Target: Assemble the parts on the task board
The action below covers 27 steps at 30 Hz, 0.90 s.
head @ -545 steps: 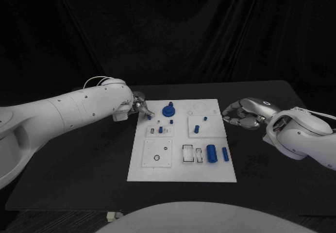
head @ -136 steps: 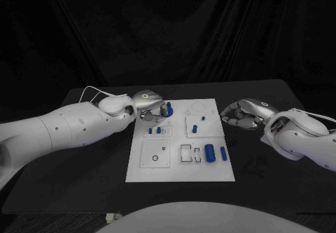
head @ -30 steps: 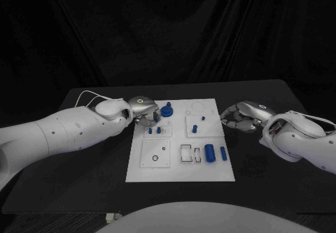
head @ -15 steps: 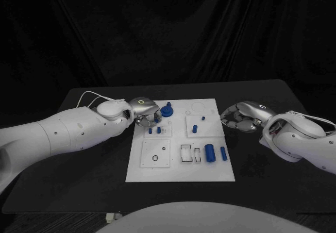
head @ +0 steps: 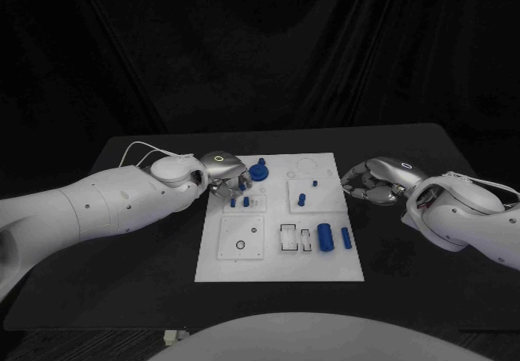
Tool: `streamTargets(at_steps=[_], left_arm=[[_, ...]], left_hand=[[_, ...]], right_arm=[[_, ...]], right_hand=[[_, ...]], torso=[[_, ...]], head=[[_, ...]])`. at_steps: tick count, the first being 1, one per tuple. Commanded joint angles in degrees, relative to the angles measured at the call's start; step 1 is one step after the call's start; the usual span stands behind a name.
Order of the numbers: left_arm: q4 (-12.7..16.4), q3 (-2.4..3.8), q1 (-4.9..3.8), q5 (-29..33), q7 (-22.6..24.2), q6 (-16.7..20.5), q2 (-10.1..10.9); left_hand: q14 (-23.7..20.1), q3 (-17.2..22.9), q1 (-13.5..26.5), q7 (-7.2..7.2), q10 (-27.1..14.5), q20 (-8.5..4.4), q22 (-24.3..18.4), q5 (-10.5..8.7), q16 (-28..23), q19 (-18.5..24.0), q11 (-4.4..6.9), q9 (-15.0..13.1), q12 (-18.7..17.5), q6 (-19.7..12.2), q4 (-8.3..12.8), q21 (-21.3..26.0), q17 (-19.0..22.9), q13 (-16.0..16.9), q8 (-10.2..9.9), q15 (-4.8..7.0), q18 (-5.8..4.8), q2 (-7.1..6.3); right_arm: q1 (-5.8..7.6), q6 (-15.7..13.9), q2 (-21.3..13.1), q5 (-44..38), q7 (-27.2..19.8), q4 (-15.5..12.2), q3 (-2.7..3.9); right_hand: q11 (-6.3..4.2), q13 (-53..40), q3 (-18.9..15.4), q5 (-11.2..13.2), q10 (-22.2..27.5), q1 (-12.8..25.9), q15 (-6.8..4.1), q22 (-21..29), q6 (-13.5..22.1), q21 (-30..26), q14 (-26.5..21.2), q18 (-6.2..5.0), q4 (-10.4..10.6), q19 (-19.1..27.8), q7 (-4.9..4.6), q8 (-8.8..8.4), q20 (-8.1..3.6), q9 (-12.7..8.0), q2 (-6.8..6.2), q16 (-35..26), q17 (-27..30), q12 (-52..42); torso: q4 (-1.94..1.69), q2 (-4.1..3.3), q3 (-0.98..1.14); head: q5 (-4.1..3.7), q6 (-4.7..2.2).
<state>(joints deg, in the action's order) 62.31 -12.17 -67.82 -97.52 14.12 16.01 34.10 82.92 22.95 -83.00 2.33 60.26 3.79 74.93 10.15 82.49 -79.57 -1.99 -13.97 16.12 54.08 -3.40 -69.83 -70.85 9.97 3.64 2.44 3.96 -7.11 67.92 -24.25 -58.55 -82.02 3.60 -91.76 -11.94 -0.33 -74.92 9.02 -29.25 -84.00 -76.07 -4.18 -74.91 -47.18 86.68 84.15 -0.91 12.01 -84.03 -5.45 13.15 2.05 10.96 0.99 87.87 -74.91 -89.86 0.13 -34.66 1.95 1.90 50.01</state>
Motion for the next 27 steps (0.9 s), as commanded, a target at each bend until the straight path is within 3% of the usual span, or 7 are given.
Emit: streamTargets(at_steps=[1,6,19,22,23,24,27], left_arm=[[0.0,0.04,0.07,0.0,-0.3,0.6,0.1],[-0.2,0.04,0.07,0.0,-1.4,3.4,0.6],[-0.8,0.06,-0.51,0.0,-2.1,14.1,4.2],[-0.9,0.06,-1.32,1.2,-2.1,16.5,5.5],[-0.8,0.06,-1.66,2.3,-1.8,17.0,5.9],[-0.5,0.07,-2.10,3.8,-1.6,17.5,6.6],[0.4,0.06,-3.75,9.4,0.0,17.6,8.7]], left_hand=[[-0.4,0.0,0.9,-0.92,-1.2,0.30,9.2,-1.15,-0.2,0.2,-0.36,0.7,-1.0,-3.0,-0.5,0.5,0.2,-0.1,-0.2,-0.26,0.39,-0.49],[-0.8,-0.5,1.4,-2.43,-3.4,0.83,9.1,-3.21,-0.6,0.4,-1.18,2.3,-2.4,-8.8,-1.3,1.3,1.0,-0.3,-0.1,-0.83,0.50,-1.65],[-4.0,-0.9,0.6,-3.36,-3.5,0.65,8.0,-5.73,-4.2,2.4,-0.06,2.5,-2.4,-6.9,-2.8,5.5,7.8,0.1,1.1,-0.34,1.28,-2.37],[-9.7,-0.5,0.0,-3.57,-4.9,1.16,5.5,-6.24,-9.7,8.4,0.02,2.9,-2.8,-6.4,-4.3,15.7,16.2,0.4,1.1,-0.58,2.76,-2.98],[-17.3,-0.7,0.5,-3.30,-6.2,1.94,2.2,-6.64,-15.8,17.3,-0.46,3.0,-2.9,-6.1,-5.3,29.0,25.0,0.6,1.1,-1.03,4.33,-3.12],[-31.6,-1.0,0.3,-3.05,-9.8,3.53,-0.5,-6.86,-27.4,30.7,0.16,3.2,-3.3,-5.5,-6.2,42.0,36.0,0.7,1.1,-1.93,3.86,-3.46],[-40.5,-3.6,1.4,-1.81,-15.0,4.95,-1.4,-7.05,-37.9,39.4,-0.71,4.0,-1.2,-5.0,-8.5,48.5,40.6,2.1,0.4,-3.95,2.46,-3.35]], right_arm=[[-0.14,0.2,0.0,-0.1,0.4,0.0,0.03],[-0.14,0.0,-0.2,-0.1,0.4,-0.1,0.03],[0.71,-3.2,-1.5,-0.1,-0.1,-1.4,0.05],[2.10,-4.0,-1.5,-0.2,-0.2,-1.7,0.05],[2.62,-4.1,-1.4,-0.3,-0.1,-1.7,0.05],[3.36,-4.3,-1.3,-0.5,0.0,-1.7,0.05],[5.87,-4.2,-0.6,-1.0,0.5,-1.6,0.05]], right_hand=[[0.02,-14.7,0.4,-0.1,-5.8,-0.4,0.24,-13.7,-0.5,-0.4,4.9,-0.13,-0.1,-4.1,0.03,0.33,0.37,0.0,-0.20,-0.2,-10.7,0.1],[0.04,-14.6,0.5,-0.2,-5.7,-0.4,0.24,-13.7,-0.5,-0.5,4.9,-0.15,-0.1,-4.0,0.00,0.24,0.37,-0.1,-0.31,-0.2,-10.7,0.1],[0.04,-14.4,0.5,-0.1,-5.5,-0.5,0.24,-13.7,-0.7,-0.5,4.9,-0.16,-0.3,-4.0,0.00,0.29,0.37,-0.1,-0.64,-0.3,-10.5,0.3],[0.06,-13.9,0.5,0.0,-5.2,-0.6,0.26,-13.6,-1.0,-0.7,4.8,-0.21,-0.5,-3.9,-0.03,0.40,0.37,0.0,-0.93,-0.3,-10.4,0.5],[0.08,-13.7,0.6,0.1,-5.1,-0.8,0.26,-13.5,-1.2,-0.9,4.8,-0.26,-0.7,-3.8,-0.05,0.42,0.38,0.0,-1.12,-0.4,-10.4,0.7],[0.10,-13.4,0.8,0.8,-4.9,-1.2,0.30,-13.5,-1.3,-1.0,4.8,-0.29,-1.2,-3.7,-0.11,0.39,0.39,-0.1,-1.48,-0.4,-10.4,0.9],[0.17,-11.2,0.8,2.7,-3.4,-1.2,0.33,-13.4,-1.6,-1.4,4.8,-0.39,-1.1,-3.6,-0.12,0.31,0.46,-0.1,-1.93,-0.5,-10.1,2.3]], torso=[[0.00,0.01,0.01],[0.02,0.02,-0.01],[0.01,0.04,-0.03],[0.01,0.04,-0.03],[-0.01,0.05,-0.04],[-0.02,0.06,-0.05],[-0.02,0.08,-0.14]], head=[[0.02,-0.01],[0.05,-0.01],[-0.02,-0.01],[-0.02,-0.01],[-0.08,-0.01],[-0.13,-0.01],[-0.26,-0.01]])
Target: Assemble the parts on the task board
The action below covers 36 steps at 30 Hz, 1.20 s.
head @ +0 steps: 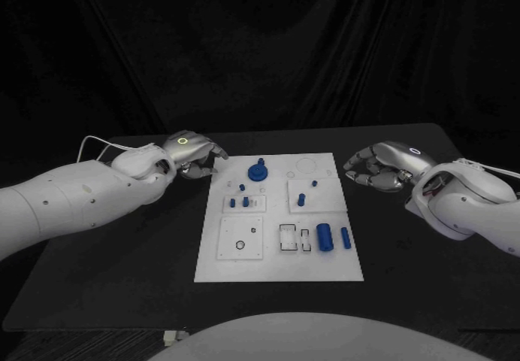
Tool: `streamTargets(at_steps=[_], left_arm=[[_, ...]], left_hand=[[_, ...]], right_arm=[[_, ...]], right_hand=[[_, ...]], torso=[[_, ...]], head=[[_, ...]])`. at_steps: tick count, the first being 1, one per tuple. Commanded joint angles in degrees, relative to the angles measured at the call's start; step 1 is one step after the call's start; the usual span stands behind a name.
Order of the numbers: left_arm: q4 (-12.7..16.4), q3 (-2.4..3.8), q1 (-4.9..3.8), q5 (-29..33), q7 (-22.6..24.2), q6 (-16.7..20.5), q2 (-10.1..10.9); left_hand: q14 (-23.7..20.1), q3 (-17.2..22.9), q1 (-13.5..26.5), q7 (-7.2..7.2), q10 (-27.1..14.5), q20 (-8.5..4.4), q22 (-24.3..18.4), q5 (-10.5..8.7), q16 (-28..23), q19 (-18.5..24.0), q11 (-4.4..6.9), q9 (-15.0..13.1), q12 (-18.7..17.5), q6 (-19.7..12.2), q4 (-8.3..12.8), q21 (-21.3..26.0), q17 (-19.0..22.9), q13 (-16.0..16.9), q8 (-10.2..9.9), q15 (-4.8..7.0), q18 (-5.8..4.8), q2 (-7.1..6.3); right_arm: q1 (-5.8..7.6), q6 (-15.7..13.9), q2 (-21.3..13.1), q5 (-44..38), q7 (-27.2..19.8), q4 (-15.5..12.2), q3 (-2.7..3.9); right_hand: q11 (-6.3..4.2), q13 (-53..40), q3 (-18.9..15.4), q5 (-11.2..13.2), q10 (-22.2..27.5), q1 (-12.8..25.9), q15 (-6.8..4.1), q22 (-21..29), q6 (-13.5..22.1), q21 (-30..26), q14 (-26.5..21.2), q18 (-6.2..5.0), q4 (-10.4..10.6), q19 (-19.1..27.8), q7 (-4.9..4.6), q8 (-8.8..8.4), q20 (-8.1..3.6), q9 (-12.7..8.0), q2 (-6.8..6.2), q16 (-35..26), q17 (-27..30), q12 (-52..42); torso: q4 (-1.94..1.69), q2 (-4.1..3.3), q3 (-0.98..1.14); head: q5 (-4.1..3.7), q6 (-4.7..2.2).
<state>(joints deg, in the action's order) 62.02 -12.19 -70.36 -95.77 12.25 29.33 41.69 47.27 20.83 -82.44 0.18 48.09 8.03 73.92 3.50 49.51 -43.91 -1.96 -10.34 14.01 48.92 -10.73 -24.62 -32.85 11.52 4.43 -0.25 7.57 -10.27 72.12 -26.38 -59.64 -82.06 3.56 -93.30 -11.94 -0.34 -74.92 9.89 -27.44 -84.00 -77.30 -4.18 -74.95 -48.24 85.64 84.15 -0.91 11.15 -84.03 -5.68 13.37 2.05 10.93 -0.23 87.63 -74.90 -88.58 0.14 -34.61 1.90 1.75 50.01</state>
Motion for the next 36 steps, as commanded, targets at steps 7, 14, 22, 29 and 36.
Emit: streamTargets(at_steps=[7,14,22,29,36], left_arm=[[3.4,0.07,-3.99,28.5,11.8,0.7,5.0],[7.7,0.05,-4.64,59.1,24.7,-7.0,7.6],[13.6,0.01,-3.57,91.0,32.3,-27.3,9.3],[17.9,0.00,-1.46,96.4,35.5,-33.3,11.0],[20.6,-0.01,-0.27,97.6,37.4,-35.0,12.0]], left_hand=[[-24.7,-12.7,2.6,3.17,-18.4,2.89,-7.2,5.15,-20.1,18.6,0.15,1.8,1.8,-1.6,-6.4,17.6,15.1,-1.8,-0.7,-3.85,-2.64,0.85],[-38.5,-23.7,29.0,5.85,-36.0,7.41,-34.7,3.29,-35.5,36.8,-2.28,5.6,-6.6,-17.5,-6.1,22.2,26.6,-8.5,-1.8,-9.30,-3.95,13.02],[-46.9,-33.3,25.9,4.26,-44.0,6.76,-60.6,2.05,-48.0,43.1,-0.30,8.3,-11.5,-31.0,-6.0,23.6,32.4,-10.4,-2.5,-8.27,-0.09,19.37],[-47.0,-34.2,19.9,3.09,-44.3,8.32,-62.0,7.65,-48.2,43.2,0.74,8.3,-10.7,-30.6,-5.9,23.6,32.5,-10.3,-2.4,-8.58,1.58,19.74],[-47.1,-35.1,18.8,2.91,-44.5,7.20,-63.6,8.76,-48.7,43.3,0.68,8.3,-10.1,-30.6,-6.0,23.7,32.6,-10.3,-2.4,-7.35,2.46,20.02]], right_arm=[[6.10,-1.5,2.8,-2.0,1.6,0.8,0.06],[7.42,2.4,5.6,-3.3,0.1,2.1,0.06],[6.29,10.4,8.7,-12.0,0.6,4.1,0.05],[4.97,15.1,11.8,-17.4,2.6,6.0,0.05],[3.77,17.0,14.1,-20.9,3.3,7.6,0.06]], right_hand=[[0.39,27.4,1.6,4.0,23.3,-1.1,0.48,-11.8,-0.8,-4.5,3.4,-1.35,0.6,-1.8,-0.11,-0.63,0.53,-0.5,-2.72,-4.0,-4.3,37.6],[4.93,49.1,1.2,14.2,35.4,-0.8,3.47,-9.8,-2.1,-9.7,2.4,-2.30,2.3,-0.1,0.88,-1.21,3.12,-0.4,-6.06,-8.0,0.9,67.5],[4.53,59.9,-1.6,9.4,37.9,-4.4,2.05,-9.2,-1.1,-11.6,2.9,-2.70,-0.3,0.0,3.22,-3.52,2.00,-1.1,-6.00,-7.5,-0.2,75.3],[4.44,63.9,2.4,13.4,36.2,-9.5,1.95,-9.5,-0.5,-11.9,3.0,-2.71,-4.8,-0.1,3.92,-4.84,1.76,-1.5,-6.26,-6.7,-1.4,75.6],[4.19,66.2,2.1,18.0,36.3,-6.0,1.76,-9.7,-0.9,-12.1,3.0,-2.73,-2.1,-0.3,4.68,-5.17,1.64,-1.3,-8.55,-6.8,-1.1,75.4]], torso=[[0.01,0.05,-0.23],[-0.08,0.02,-0.16],[-0.26,0.12,-0.40],[-0.34,0.00,-1.22],[-0.63,0.09,-1.85]], head=[[-0.25,-0.01],[-1.33,-0.01],[-2.40,-0.01],[-2.88,-0.01],[-3.29,-0.01]])
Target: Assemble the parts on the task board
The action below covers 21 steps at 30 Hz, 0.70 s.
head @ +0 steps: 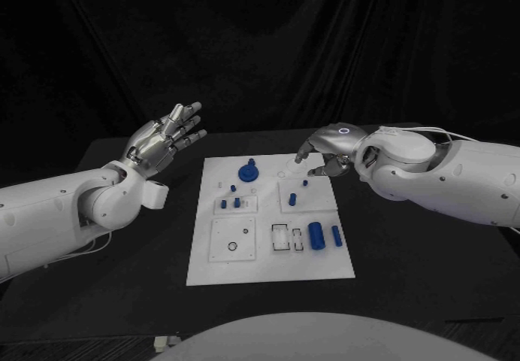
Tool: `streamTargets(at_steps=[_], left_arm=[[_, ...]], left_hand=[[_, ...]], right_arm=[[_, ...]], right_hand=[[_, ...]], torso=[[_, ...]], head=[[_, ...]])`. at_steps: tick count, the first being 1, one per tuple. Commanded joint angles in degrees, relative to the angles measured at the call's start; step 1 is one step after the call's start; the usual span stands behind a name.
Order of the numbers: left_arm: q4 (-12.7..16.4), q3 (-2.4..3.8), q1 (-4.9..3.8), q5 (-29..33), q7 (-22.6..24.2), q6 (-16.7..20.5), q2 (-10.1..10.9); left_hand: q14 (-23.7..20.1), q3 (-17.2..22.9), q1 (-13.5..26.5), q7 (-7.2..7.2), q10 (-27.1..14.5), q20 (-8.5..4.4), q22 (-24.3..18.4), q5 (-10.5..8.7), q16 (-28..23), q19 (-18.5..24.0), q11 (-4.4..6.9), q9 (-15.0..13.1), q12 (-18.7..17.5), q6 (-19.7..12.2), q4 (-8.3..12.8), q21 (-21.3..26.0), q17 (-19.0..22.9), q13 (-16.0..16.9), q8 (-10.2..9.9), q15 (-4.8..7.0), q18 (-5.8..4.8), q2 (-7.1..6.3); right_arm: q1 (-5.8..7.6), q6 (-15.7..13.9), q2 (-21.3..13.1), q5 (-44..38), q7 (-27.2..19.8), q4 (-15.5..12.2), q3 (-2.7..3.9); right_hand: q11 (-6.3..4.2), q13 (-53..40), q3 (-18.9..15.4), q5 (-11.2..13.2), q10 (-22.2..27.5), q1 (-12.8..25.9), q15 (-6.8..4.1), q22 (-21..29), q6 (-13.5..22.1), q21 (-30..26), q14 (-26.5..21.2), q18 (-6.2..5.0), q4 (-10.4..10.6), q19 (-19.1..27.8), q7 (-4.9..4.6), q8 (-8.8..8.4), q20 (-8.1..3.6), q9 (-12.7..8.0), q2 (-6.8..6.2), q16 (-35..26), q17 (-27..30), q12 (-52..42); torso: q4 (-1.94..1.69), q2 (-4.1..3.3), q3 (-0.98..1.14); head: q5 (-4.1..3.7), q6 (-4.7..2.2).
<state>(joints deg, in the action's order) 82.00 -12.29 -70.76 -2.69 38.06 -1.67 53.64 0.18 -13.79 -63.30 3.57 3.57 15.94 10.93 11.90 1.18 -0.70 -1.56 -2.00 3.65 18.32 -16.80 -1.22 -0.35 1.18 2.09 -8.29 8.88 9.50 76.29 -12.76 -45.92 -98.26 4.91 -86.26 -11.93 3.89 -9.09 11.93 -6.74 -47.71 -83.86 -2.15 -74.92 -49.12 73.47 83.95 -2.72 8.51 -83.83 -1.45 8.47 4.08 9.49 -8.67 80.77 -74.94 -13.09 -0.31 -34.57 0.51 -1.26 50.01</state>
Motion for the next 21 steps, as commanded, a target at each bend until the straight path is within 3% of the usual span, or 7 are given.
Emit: streamTargets(at_steps=[1,5,10,14,18,20,21], left_arm=[[0.8,0.10,0.21,4.6,11.8,-4.0,0.1],[0.9,0.10,0.40,4.8,12.2,-4.1,0.1],[1.0,0.10,0.59,4.8,11.9,-4.7,0.1],[0.9,0.09,0.69,4.9,11.6,-5.4,0.0],[1.0,0.09,0.75,4.9,11.3,-5.8,-0.1],[1.0,0.09,0.76,4.9,11.2,-5.9,0.0],[1.1,0.09,0.76,4.9,11.1,-6.0,0.1]], left_hand=[[-0.1,-0.9,-0.1,-0.63,0.0,-2.54,-1.9,0.56,-0.7,0.3,0.44,0.0,0.5,-0.1,0.0,0.4,0.2,0.1,-0.1,1.77,1.46,0.67],[-0.2,-1.2,-0.5,-0.92,-0.4,-4.21,-2.8,2.22,-0.9,0.3,0.79,0.0,0.8,-0.4,0.1,0.4,0.3,0.1,-0.1,2.43,1.17,1.23],[-0.1,-1.1,-2.0,-0.43,-0.5,-3.83,-3.0,4.81,-0.7,0.2,0.34,0.0,1.2,-0.1,0.2,0.4,0.2,0.1,-0.1,1.73,0.80,1.54],[-0.1,-0.7,-4.9,0.09,-0.5,-2.85,-3.0,6.78,-0.3,0.1,-0.35,-0.1,1.7,0.1,0.3,0.4,0.1,0.1,-0.1,0.68,0.72,1.46],[0.0,-0.5,-5.8,0.12,-0.6,-2.27,-2.8,7.41,-0.1,0.1,-0.48,0.0,1.9,0.0,0.4,0.3,0.0,0.1,-0.1,0.18,0.77,1.47],[0.0,-0.4,-6.6,0.14,-0.6,-2.00,-2.8,8.05,0.0,0.0,-0.55,-0.1,2.0,0.1,0.5,0.3,0.0,0.1,-0.1,0.00,0.83,1.45],[0.0,-0.3,-7.3,0.28,-0.6,-1.82,-2.8,8.75,0.1,0.0,-0.68,-0.1,2.1,0.3,0.6,0.3,0.0,0.1,0.0,-0.06,0.91,1.44]], right_arm=[[-0.59,3.9,0.7,-5.0,2.0,0.9,0.04],[-1.07,4.9,1.8,-5.5,2.1,2.1,0.05],[-1.71,5.6,2.8,-5.7,1.8,3.8,0.05],[-2.39,5.9,3.6,-5.8,1.8,5.1,0.05],[-3.15,5.7,4.3,-5.8,1.9,6.5,0.05],[-3.37,5.5,4.4,-5.8,1.7,7.0,0.05],[-3.47,5.4,4.5,-5.8,1.6,7.2,0.05]], right_hand=[[0.21,0.9,0.8,-8.6,0.4,0.3,-0.14,-9.7,-0.4,0.0,3.2,-0.92,0.3,-0.5,0.37,-0.23,-0.35,0.2,-0.22,0.0,-1.1,0.2],[0.61,1.9,1.8,-13.7,1.4,0.5,0.14,-9.7,-0.7,-0.6,3.1,-1.02,-0.1,-0.3,0.18,-0.36,-0.11,0.3,-0.58,-0.1,-0.9,0.7],[0.66,2.7,4.1,-18.5,1.4,-0.3,0.21,-9.8,-0.4,-0.7,3.0,-1.04,-2.0,-0.3,0.31,-0.85,0.01,0.4,-0.88,-0.1,-1.0,0.8],[0.03,3.0,5.0,-12.3,0.4,0.5,-0.19,-10.0,-0.6,-0.5,3.0,-1.00,-3.1,-0.4,0.54,-0.96,-0.31,0.6,-0.99,0.1,-1.3,0.1],[0.08,3.1,4.1,-5.3,-0.1,2.4,-0.14,-10.1,-0.8,-0.5,3.0,-0.96,-2.6,-0.5,0.47,-0.99,-0.30,0.9,-0.76,0.1,-1.2,-0.6],[0.09,3.1,4.1,-5.2,-0.1,2.5,-0.14,-10.1,-0.8,-0.5,3.0,-0.97,-2.5,-0.6,0.45,-0.96,-0.30,0.9,-0.71,0.1,-1.2,-0.6],[0.11,3.2,4.8,-10.2,-0.4,1.8,-0.15,-10.2,-1.6,-0.4,3.1,-0.94,-3.2,-0.6,0.33,-0.63,-0.32,1.2,-0.49,0.2,-1.3,-0.9]], torso=[[-0.21,0.05,-0.50],[-0.24,0.07,-0.66],[-0.42,0.05,-0.72],[-0.30,0.19,-0.92],[-0.20,0.17,-0.75],[-0.24,0.11,-0.70],[-0.24,0.10,-0.68]], head=[[-0.34,-0.01],[-0.31,-0.01],[-0.14,-0.01],[0.41,-0.01],[0.27,-0.01],[0.17,-0.01],[0.13,-0.01]])
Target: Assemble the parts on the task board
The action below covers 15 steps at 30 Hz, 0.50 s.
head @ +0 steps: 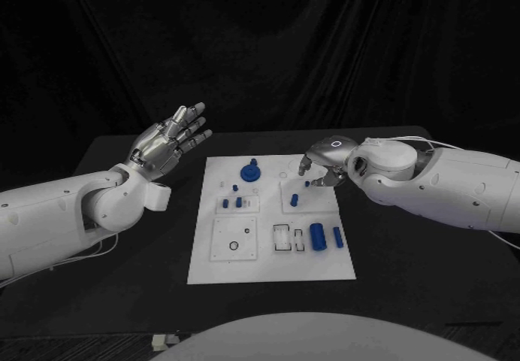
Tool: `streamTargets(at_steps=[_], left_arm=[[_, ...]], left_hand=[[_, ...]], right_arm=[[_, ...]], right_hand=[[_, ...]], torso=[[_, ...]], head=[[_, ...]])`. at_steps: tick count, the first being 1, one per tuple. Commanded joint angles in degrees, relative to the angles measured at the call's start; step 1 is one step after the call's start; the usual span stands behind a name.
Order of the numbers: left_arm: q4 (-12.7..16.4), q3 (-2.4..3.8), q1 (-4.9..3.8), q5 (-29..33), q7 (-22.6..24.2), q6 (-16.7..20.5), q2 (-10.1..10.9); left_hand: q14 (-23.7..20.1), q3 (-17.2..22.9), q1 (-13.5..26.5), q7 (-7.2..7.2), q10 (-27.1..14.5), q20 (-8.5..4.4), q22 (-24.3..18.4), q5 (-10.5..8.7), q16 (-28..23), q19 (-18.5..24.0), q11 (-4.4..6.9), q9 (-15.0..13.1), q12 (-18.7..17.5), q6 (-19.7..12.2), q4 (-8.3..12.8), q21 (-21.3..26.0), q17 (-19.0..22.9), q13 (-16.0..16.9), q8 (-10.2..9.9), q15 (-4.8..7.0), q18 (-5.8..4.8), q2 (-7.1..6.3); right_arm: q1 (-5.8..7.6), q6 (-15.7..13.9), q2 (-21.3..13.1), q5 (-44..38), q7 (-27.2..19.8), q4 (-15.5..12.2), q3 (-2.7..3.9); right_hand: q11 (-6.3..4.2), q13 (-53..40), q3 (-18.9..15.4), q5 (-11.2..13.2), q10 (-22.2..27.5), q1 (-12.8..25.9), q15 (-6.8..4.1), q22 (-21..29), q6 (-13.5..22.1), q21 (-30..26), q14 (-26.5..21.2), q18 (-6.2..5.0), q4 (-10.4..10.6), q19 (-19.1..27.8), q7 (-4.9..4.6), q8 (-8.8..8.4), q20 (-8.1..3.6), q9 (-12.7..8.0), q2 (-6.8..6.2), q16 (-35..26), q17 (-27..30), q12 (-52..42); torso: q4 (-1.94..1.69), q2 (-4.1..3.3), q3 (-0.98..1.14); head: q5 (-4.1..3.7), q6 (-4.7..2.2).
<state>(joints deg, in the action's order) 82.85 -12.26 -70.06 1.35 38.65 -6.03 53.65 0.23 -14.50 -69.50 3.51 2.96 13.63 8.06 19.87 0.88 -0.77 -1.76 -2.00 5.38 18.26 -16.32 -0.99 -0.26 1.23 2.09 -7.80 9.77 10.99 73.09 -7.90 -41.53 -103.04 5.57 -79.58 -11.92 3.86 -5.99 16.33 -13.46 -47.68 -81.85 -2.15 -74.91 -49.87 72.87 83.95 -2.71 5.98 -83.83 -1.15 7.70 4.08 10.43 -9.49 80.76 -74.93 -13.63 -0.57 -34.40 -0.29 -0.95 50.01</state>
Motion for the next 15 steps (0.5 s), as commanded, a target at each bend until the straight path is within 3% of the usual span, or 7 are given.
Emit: streamTargets(at_steps=[1,3,6,9,11,13,15], left_arm=[[0.2,0.06,0.07,0.8,10.5,-1.6,0.1],[0.2,0.06,0.08,0.8,10.3,-1.6,0.2],[-0.1,0.06,0.08,0.8,10.0,-1.7,0.3],[-0.3,0.06,0.08,0.8,9.8,-2.0,0.2],[-0.4,0.06,0.09,0.8,9.7,-2.2,0.1],[-0.5,0.06,0.09,0.8,9.6,-2.4,0.0],[-0.6,0.06,0.10,0.8,9.4,-2.5,0.0]], left_hand=[[0.0,0.5,-1.6,0.44,0.0,0.60,0.1,1.42,0.4,0.0,-0.58,-0.1,0.5,0.4,0.2,0.1,-0.1,0.1,0.0,-0.57,0.09,-0.07],[0.0,0.8,-3.0,0.77,0.0,0.89,0.1,3.10,0.6,0.0,-0.90,-0.1,0.7,0.8,0.5,0.1,-0.1,0.1,0.0,-0.75,0.22,-0.19],[0.1,1.1,-4.3,0.98,0.0,1.44,0.2,4.65,0.9,-0.1,-1.25,-0.1,0.9,0.8,0.9,0.0,-0.2,0.1,0.0,-1.36,0.25,-0.26],[0.2,1.3,-5.0,1.14,0.1,1.79,0.3,5.10,1.2,-0.2,-1.43,-0.1,1.1,0.9,1.1,0.0,-0.3,0.1,0.0,-1.74,0.24,-0.31],[0.2,1.4,-5.6,1.37,0.1,2.04,0.4,5.61,1.3,-0.2,-1.60,-0.2,1.2,1.3,1.3,0.0,-0.3,0.2,0.1,-1.95,0.25,-0.25],[0.2,1.5,-5.8,1.42,0.1,2.12,0.5,5.80,1.4,-0.3,-1.65,-0.2,1.2,1.3,1.4,0.0,-0.3,0.1,0.1,-2.02,0.26,-0.21],[0.3,1.6,-6.2,1.51,0.1,2.28,0.5,6.20,1.6,-0.3,-1.75,-0.2,1.2,1.4,1.6,-0.1,-0.4,0.2,0.1,-2.17,0.27,-0.20]], right_arm=[[-0.33,0.5,0.2,-1.0,0.8,0.8,0.04],[-0.42,0.3,0.3,-0.8,0.6,1.2,0.04],[-0.61,0.0,0.5,-0.6,0.2,1.7,0.04],[-0.80,-0.4,0.7,-0.5,-0.1,2.1,0.04],[-0.96,-0.8,0.9,-0.5,-0.4,2.5,0.04],[-1.14,-1.1,1.1,-0.3,-0.6,2.8,0.04],[-1.31,-1.3,1.4,0.1,-0.7,3.2,0.04]], right_hand=[[0.16,0.1,0.7,-4.3,-0.5,-0.3,-0.15,-10.2,-1.1,0.2,3.1,-0.94,-0.9,-0.6,-0.01,0.28,-0.32,0.4,0.34,0.2,-1.3,-0.4],[0.18,0.1,0.8,-4.6,-0.5,-0.2,-0.13,-10.2,-1.2,0.2,3.1,-0.93,-1.0,-0.7,-0.05,0.33,-0.31,0.5,0.31,0.2,-1.3,-0.5],[0.21,0.0,0.8,-2.9,-1.3,0.4,-0.09,-10.3,-1.2,0.3,3.1,-0.91,-1.0,-0.7,-0.09,0.32,-0.28,0.8,0.29,0.3,-1.5,-1.0],[0.06,-0.2,0.3,1.6,-2.2,1.4,-0.16,-10.3,-1.3,0.3,3.1,-0.90,-0.6,-0.8,-0.08,0.42,-0.31,1.3,0.28,0.3,-1.5,-1.9],[0.04,-0.3,0.2,2.1,-2.5,1.5,-0.18,-10.3,-1.5,0.4,3.2,-0.88,-0.6,-0.8,-0.13,0.52,-0.33,1.4,0.39,0.3,-1.5,-2.2],[-0.04,-0.4,0.4,1.5,-2.8,1.3,-0.23,-10.3,-1.7,0.4,3.2,-0.88,-0.7,-0.8,-0.14,0.69,-0.36,1.6,0.61,0.3,-1.5,-2.5],[-0.03,-0.5,0.9,-0.7,-3.0,0.9,-0.27,-10.3,-1.8,0.4,3.2,-0.88,-1.0,-0.8,-0.18,0.77,-0.41,1.9,0.74,0.3,-1.5,-2.8]], torso=[[0.02,-0.09,0.12],[0.05,-0.06,0.14],[0.07,-0.05,0.13],[0.03,-0.01,0.09],[-0.01,0.02,0.09],[0.00,-0.02,0.10],[0.00,0.03,0.09]], head=[[-0.23,-0.01],[-0.26,-0.01],[-0.24,-0.01],[-0.08,-0.01],[-0.03,-0.01],[0.08,-0.01],[0.34,-0.01]])
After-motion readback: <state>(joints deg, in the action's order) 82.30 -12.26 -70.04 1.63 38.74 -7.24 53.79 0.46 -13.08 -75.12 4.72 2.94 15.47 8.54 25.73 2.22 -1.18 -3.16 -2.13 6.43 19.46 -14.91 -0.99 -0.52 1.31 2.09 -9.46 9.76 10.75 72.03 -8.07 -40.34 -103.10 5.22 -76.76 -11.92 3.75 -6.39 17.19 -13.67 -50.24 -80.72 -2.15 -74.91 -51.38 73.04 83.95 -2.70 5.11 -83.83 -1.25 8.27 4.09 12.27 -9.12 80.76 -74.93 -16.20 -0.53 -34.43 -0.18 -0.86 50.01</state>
